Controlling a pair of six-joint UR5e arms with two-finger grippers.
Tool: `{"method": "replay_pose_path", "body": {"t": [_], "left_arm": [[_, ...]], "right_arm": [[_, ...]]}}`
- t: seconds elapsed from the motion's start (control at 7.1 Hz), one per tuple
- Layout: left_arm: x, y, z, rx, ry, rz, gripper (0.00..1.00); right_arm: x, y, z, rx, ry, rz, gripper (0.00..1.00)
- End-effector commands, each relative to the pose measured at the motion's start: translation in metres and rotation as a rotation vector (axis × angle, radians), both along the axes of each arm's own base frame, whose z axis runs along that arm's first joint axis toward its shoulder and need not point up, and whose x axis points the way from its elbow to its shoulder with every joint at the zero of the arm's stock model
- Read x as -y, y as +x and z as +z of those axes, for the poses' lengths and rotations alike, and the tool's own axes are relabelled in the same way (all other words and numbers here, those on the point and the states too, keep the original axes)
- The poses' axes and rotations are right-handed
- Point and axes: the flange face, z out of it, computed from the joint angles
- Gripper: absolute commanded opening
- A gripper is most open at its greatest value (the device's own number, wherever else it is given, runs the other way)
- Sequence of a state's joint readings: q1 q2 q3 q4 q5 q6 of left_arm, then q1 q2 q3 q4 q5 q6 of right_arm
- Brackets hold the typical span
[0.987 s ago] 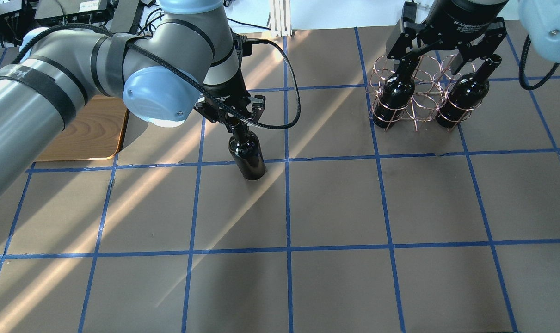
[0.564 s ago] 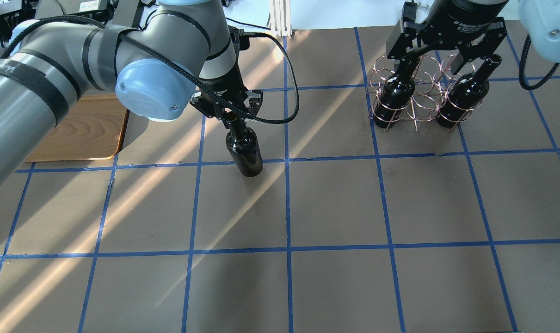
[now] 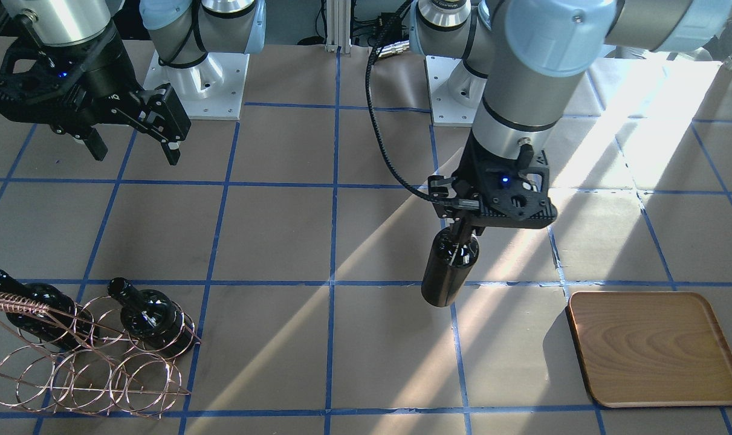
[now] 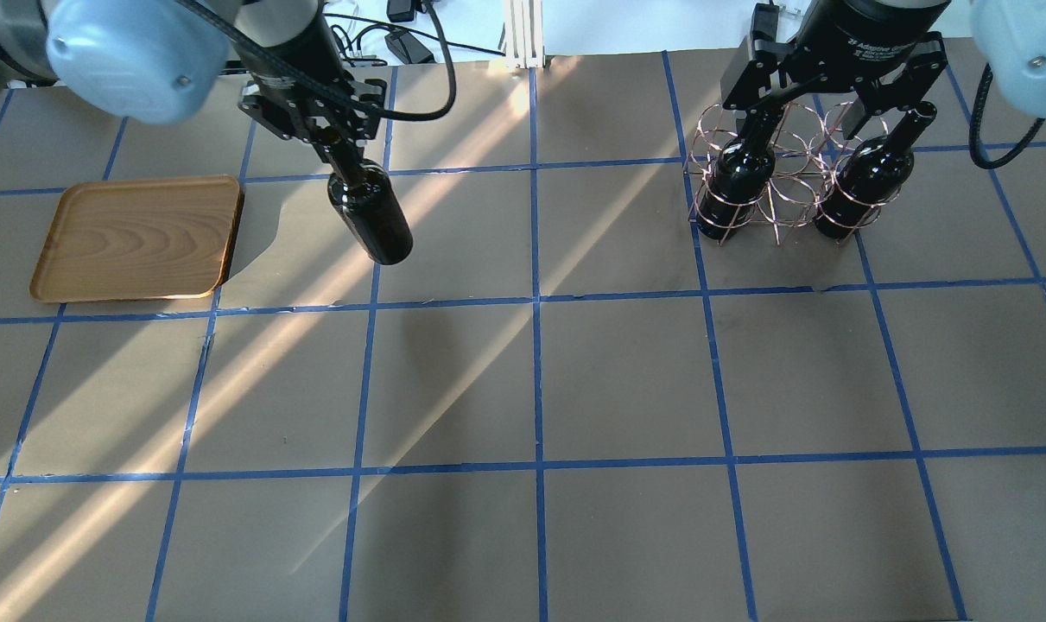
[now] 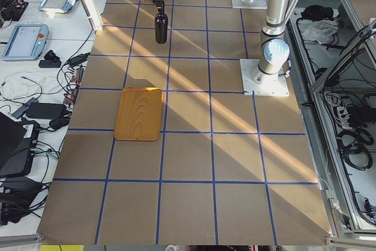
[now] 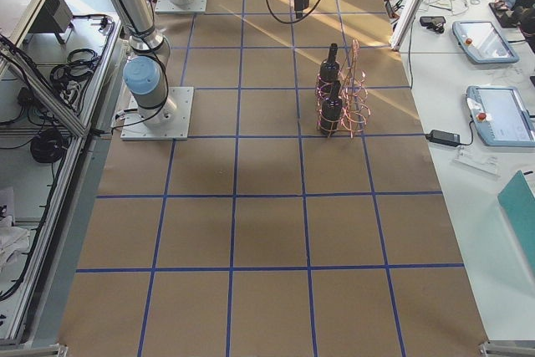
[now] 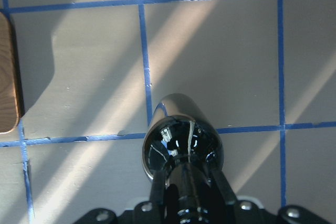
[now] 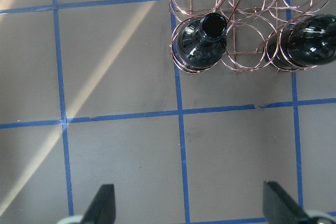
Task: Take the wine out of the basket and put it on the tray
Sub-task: 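Lift the bottle with the left gripper and carry it over the wooden tray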
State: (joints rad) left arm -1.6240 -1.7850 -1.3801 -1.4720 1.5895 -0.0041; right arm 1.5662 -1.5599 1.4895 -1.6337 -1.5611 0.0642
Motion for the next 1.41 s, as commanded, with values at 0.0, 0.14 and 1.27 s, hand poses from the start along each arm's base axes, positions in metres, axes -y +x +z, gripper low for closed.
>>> {"method": "replay_pose_path", "body": {"t": [0.0,0.14,1.27], "left_arm": [[0.018,0.103,0.021,0.000,0.027,-0.005,0.00],[0.024,0.159,0.024,-0.015,0.032,-0.007,0.00],[0.076,0.370,-0.041,0.005,0.024,-0.073,0.00]], "right_arm": [[0.000,0.000,0.000,0.001,0.000,-0.002,1.00],[0.000,0.000,0.000,0.003,0.000,-0.001,1.00],[-0.001,0.001,-0.002,0.008,0.006,-0.004,1.00]]}}
